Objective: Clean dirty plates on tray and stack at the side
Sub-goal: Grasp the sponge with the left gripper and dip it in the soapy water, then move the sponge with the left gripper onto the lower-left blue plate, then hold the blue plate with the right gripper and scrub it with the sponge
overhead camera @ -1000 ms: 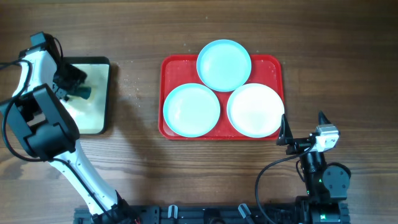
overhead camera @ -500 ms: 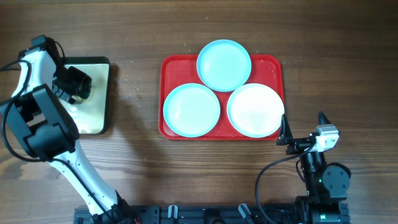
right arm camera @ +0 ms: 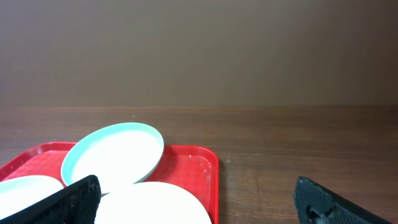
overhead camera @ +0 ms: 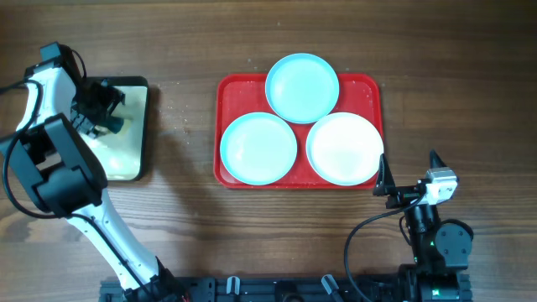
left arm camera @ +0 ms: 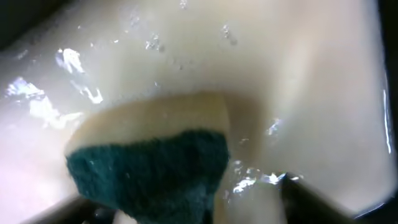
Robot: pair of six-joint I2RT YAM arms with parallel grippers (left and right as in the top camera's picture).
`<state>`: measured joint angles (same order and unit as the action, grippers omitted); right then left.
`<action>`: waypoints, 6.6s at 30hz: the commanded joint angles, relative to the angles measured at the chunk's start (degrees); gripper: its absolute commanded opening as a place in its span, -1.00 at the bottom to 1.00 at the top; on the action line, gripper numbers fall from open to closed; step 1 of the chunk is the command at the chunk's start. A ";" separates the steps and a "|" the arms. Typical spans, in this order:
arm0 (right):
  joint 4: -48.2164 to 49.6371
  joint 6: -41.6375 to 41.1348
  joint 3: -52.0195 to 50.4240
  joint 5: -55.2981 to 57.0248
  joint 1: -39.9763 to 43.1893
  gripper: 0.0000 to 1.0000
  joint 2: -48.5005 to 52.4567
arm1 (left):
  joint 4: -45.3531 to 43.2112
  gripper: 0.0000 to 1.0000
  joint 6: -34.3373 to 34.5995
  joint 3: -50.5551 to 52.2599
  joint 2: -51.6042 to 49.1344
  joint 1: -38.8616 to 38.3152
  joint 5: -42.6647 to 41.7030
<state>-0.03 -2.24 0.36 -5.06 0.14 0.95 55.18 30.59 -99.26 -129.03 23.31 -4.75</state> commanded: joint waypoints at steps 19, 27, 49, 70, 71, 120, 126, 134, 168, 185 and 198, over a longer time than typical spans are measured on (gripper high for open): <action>0.20 0.59 -0.07 0.20 -0.28 0.99 -0.31 | -6.93 -0.92 -0.33 6.45 13.92 -0.48 4.81; 0.20 0.61 -0.07 0.20 -0.28 0.99 -0.31 | -10.34 -0.92 -9.22 7.02 22.88 -0.37 4.15; 0.20 0.61 -0.07 0.20 -0.28 0.99 -0.31 | -33.48 -0.92 -33.35 28.39 27.61 -1.57 -4.68; 0.20 0.61 -0.07 0.20 -0.28 0.99 -0.31 | -37.77 -0.92 -36.35 30.84 34.80 -0.79 -0.13; 0.20 0.59 -0.07 0.20 -0.28 0.99 -0.31 | -36.87 -0.92 -36.35 30.84 33.20 -0.81 -0.13; -10.29 -12.63 29.55 -26.38 -0.28 1.00 20.59 | -6.99 0.54 -1.44 21.86 40.85 -30.34 -13.81; -45.66 -7.67 69.26 -48.33 -0.28 0.99 67.21 | -1.66 1.00 -1.46 21.90 41.07 -23.71 -13.79; -37.31 -16.00 69.51 -14.97 -20.48 -0.48 93.77 | 0.72 0.96 -1.90 22.21 41.07 -23.82 -13.66; -39.80 -11.28 79.38 -2.47 -26.80 -0.56 117.02 | 3.41 0.71 -7.52 22.34 36.11 -33.57 -10.67; -40.09 -5.29 79.41 -12.04 -26.95 -0.91 117.96 | -19.06 0.04 -6.19 37.62 30.40 -41.77 -17.94; -44.98 -11.30 79.17 -13.00 -28.57 -0.53 118.01 | -18.86 0.12 -7.72 37.62 27.76 -44.19 -14.80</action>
<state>-45.19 -11.27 80.03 -17.56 -27.20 117.60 36.67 23.42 -62.08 -100.95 -20.75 -20.91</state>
